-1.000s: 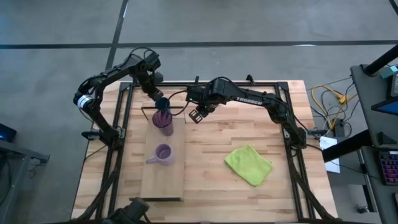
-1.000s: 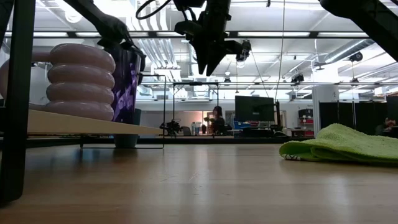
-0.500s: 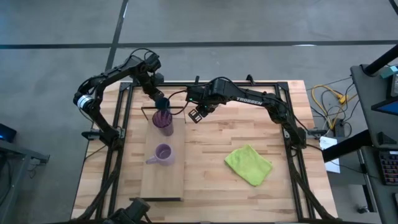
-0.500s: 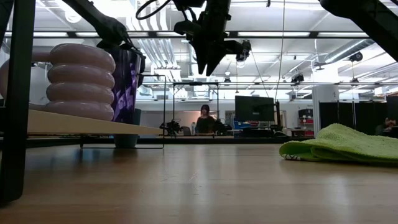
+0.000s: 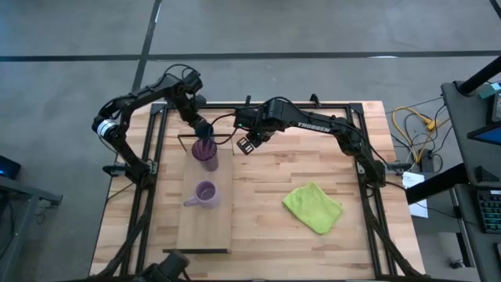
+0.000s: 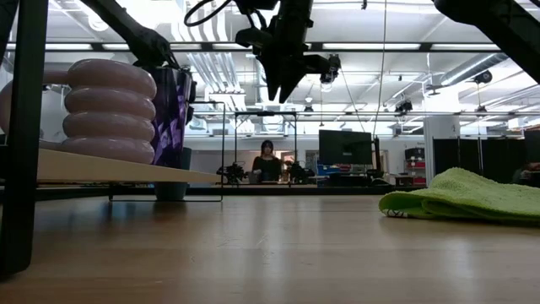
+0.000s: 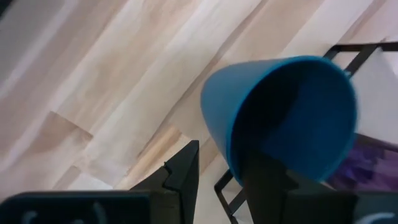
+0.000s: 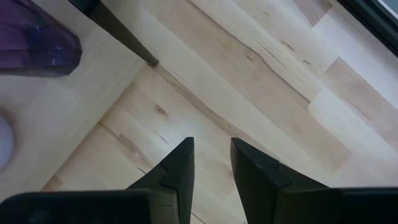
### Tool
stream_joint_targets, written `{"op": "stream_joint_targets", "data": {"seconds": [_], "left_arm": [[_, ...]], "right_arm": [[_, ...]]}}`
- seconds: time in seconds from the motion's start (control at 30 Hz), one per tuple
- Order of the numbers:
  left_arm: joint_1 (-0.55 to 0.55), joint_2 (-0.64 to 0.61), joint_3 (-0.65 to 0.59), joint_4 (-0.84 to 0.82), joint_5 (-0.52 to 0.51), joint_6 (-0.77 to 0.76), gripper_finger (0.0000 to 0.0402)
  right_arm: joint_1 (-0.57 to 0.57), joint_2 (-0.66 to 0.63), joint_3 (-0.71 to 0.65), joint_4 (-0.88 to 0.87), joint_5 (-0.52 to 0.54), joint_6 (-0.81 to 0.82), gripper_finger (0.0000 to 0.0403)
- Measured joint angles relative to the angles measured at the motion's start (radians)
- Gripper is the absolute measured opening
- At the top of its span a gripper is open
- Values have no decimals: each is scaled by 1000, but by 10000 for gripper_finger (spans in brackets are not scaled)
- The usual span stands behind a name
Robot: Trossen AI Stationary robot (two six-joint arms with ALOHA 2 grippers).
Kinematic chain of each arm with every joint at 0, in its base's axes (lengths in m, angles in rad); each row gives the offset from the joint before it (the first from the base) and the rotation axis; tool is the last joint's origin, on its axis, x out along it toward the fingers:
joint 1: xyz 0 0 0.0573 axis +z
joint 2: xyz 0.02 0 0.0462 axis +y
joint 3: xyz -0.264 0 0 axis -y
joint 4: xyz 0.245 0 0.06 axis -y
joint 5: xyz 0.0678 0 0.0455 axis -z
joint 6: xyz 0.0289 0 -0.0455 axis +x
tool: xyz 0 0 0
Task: Stack small to large cups/mugs on shelf
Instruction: Put blue cup on the shelf
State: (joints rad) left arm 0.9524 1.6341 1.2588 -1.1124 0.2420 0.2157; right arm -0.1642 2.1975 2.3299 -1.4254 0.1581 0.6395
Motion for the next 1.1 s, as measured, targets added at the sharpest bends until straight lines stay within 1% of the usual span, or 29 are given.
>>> {"op": "stream_joint_targets", "data": {"seconds": [0.1,0.17,0.23,0.33,0.4,0.5,0.7,0.87,0.9,0.97,1.1], "left_arm": [[0,0,-40,12,0,1,94],[-1,0,-55,15,0,4,83],[-3,-1,-61,14,-1,6,60],[-5,-18,-59,15,-4,38,13],[-5,-36,-49,16,-8,51,7],[-5,-81,-25,8,-70,54,2],[-5,-203,95,-45,-223,55,1],[-7,-332,206,-77,-467,50,1],[-7,-357,235,-106,-488,36,1],[-7,-405,299,-182,-481,-1,1],[-18,-495,424,-388,-469,-27,0]], "right_arm": [[1,0,0,2,0,0,98],[2,0,0,3,0,0,98],[2,0,0,3,0,0,98],[3,0,0,3,0,-1,98],[3,0,0,3,0,-1,98],[3,0,0,3,0,-1,98],[3,0,0,3,0,-12,98],[3,0,0,3,1,-37,98],[3,0,0,3,1,-47,98],[2,0,0,3,4,-63,98],[2,0,0,3,38,-103,98]]}}
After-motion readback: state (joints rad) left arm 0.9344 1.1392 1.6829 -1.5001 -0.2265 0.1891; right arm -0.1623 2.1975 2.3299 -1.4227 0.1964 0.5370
